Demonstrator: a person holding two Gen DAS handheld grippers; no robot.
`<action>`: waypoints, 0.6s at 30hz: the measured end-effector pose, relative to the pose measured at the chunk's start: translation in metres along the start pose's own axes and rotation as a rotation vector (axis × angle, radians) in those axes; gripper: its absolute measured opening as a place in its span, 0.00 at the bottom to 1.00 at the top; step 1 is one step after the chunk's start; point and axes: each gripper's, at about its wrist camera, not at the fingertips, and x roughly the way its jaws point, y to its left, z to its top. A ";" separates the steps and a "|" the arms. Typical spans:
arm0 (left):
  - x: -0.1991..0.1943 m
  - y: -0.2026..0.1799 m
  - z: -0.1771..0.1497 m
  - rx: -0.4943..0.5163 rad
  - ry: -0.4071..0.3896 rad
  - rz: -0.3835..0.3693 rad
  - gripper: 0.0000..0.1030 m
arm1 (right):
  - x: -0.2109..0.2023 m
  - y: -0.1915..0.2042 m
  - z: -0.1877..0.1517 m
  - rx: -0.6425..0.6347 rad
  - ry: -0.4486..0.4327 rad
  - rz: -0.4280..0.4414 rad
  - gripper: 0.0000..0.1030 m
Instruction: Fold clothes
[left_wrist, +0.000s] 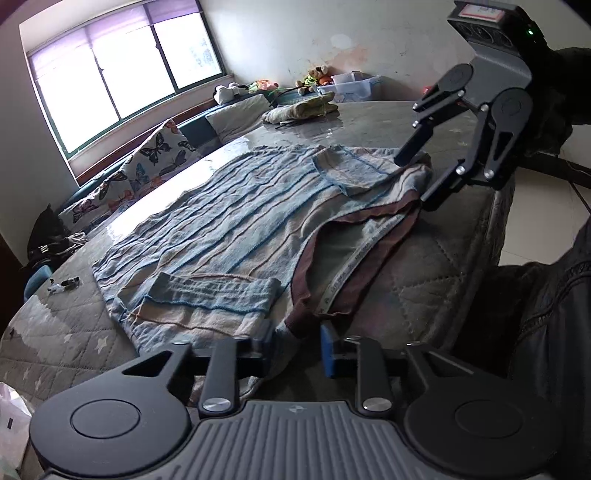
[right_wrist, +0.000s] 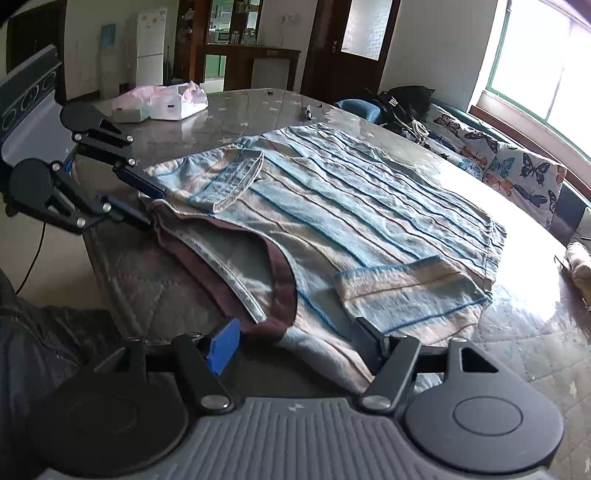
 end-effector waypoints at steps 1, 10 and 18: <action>0.000 0.002 0.001 -0.014 -0.002 0.000 0.18 | 0.000 0.000 -0.001 -0.004 0.002 -0.005 0.69; 0.000 0.038 0.028 -0.166 -0.037 0.022 0.12 | 0.003 -0.002 -0.008 -0.053 0.015 -0.043 0.72; 0.013 0.061 0.044 -0.231 -0.032 -0.006 0.11 | 0.014 -0.012 -0.006 -0.046 0.005 -0.084 0.59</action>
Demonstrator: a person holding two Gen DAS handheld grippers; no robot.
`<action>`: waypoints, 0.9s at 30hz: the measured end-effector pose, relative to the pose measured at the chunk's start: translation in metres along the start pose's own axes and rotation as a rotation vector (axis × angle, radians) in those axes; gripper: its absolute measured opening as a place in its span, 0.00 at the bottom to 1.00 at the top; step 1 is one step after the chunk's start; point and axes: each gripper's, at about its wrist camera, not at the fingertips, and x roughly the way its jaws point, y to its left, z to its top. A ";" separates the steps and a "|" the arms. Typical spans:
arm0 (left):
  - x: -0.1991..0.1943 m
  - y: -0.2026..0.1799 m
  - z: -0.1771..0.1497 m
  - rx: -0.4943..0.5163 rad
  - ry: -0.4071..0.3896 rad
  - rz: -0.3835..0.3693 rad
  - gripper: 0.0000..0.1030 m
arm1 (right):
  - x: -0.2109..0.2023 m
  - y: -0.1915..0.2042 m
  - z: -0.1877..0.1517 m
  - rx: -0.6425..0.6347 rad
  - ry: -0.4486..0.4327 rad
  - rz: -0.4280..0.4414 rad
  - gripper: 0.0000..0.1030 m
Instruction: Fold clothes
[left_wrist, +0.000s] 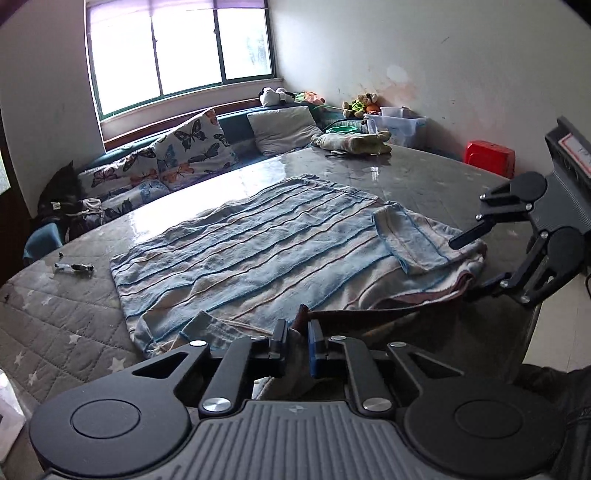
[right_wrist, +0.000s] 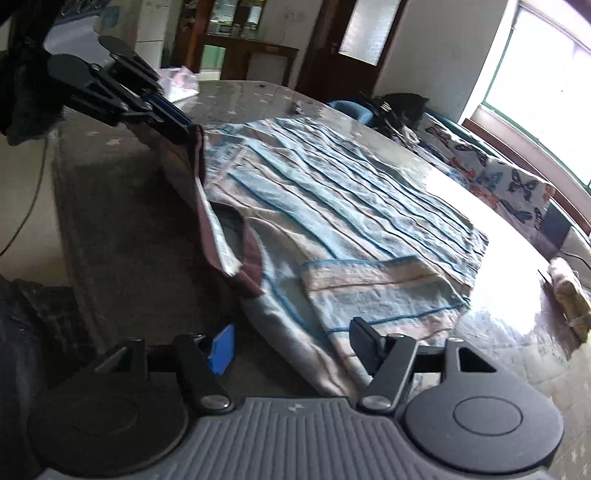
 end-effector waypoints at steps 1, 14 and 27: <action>0.002 0.001 0.000 0.000 0.005 -0.002 0.11 | 0.001 -0.002 0.000 0.011 0.002 0.001 0.58; 0.005 0.001 -0.018 0.006 0.069 -0.028 0.17 | 0.010 -0.024 0.002 0.084 -0.006 0.047 0.32; -0.009 -0.024 -0.051 0.147 0.090 0.039 0.32 | 0.000 -0.013 -0.008 0.036 -0.005 -0.009 0.35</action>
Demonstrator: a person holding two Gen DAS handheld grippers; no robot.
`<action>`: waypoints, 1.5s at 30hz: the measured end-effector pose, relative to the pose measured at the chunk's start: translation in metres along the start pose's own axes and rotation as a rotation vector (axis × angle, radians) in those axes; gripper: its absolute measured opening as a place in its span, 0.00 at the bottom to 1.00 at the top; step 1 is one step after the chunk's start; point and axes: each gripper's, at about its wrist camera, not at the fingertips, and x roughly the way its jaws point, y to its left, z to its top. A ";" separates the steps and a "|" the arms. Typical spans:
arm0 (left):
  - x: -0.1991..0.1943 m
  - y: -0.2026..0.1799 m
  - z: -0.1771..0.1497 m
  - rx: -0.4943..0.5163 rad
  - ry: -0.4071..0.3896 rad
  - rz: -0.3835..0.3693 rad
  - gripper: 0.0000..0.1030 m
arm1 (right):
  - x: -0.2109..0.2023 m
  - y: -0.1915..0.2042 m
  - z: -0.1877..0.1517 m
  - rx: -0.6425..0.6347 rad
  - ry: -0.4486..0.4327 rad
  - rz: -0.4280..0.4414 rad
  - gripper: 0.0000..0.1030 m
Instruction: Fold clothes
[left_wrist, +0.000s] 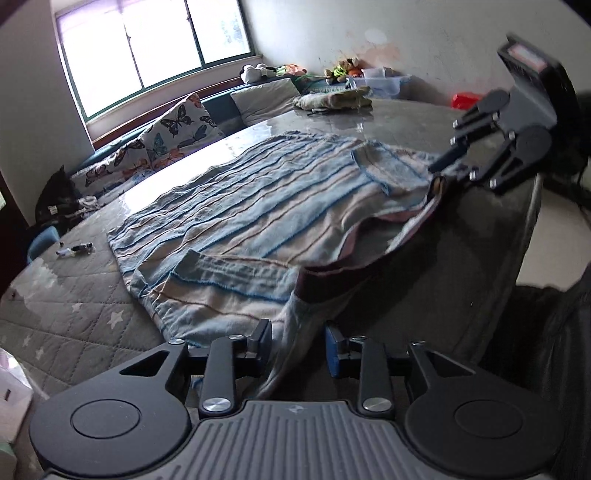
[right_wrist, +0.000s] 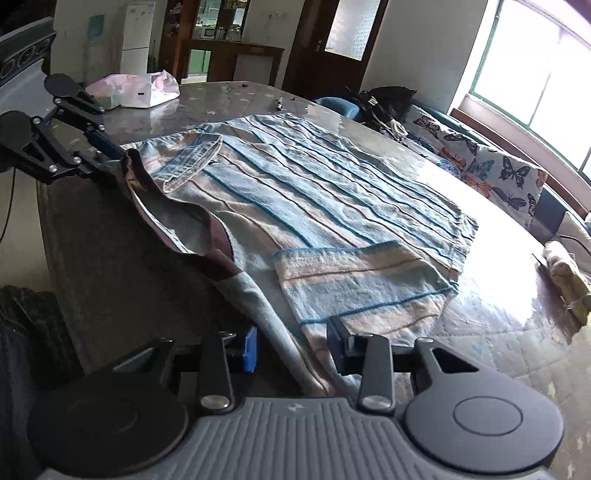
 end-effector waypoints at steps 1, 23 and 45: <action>0.001 -0.002 -0.002 0.017 0.004 0.010 0.32 | -0.001 0.000 -0.001 0.000 -0.001 -0.012 0.35; -0.066 0.004 0.016 -0.074 -0.149 0.081 0.05 | -0.062 0.006 0.009 0.036 -0.146 -0.032 0.04; 0.008 0.108 0.103 -0.228 -0.158 0.161 0.05 | -0.019 -0.086 0.105 0.091 -0.160 -0.012 0.03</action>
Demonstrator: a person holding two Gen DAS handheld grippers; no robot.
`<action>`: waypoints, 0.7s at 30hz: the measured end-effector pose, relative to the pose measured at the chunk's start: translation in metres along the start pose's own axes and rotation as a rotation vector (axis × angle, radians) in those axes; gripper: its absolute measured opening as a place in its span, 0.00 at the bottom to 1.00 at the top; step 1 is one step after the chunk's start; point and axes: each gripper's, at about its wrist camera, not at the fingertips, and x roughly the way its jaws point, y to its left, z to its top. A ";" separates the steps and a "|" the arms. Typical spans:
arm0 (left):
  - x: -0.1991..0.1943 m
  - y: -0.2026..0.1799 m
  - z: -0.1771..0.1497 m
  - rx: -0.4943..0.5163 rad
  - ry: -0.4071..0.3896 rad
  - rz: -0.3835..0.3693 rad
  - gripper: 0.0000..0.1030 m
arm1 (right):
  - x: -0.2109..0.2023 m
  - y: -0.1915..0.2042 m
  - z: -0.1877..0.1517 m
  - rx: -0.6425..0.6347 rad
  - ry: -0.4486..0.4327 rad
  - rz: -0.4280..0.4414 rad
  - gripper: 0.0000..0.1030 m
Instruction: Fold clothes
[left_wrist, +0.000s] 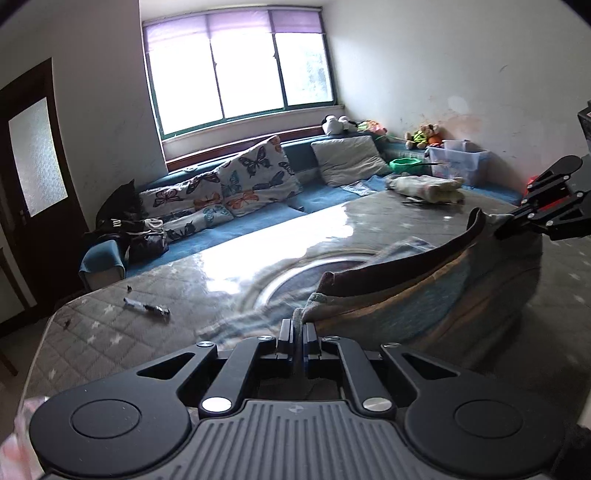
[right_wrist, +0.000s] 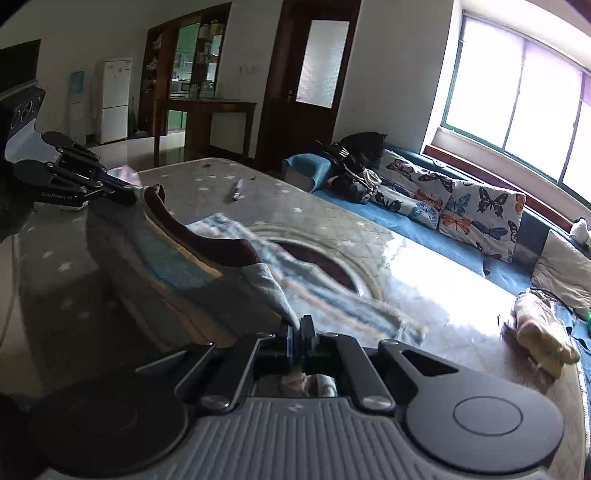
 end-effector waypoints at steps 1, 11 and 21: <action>0.010 0.006 0.006 -0.006 0.007 0.000 0.05 | 0.006 -0.004 0.004 0.000 0.002 -0.002 0.03; 0.142 0.046 0.025 -0.013 0.144 0.029 0.05 | 0.131 -0.065 0.032 0.081 0.106 -0.028 0.03; 0.199 0.064 0.002 -0.093 0.260 0.070 0.22 | 0.207 -0.091 0.002 0.271 0.164 -0.062 0.22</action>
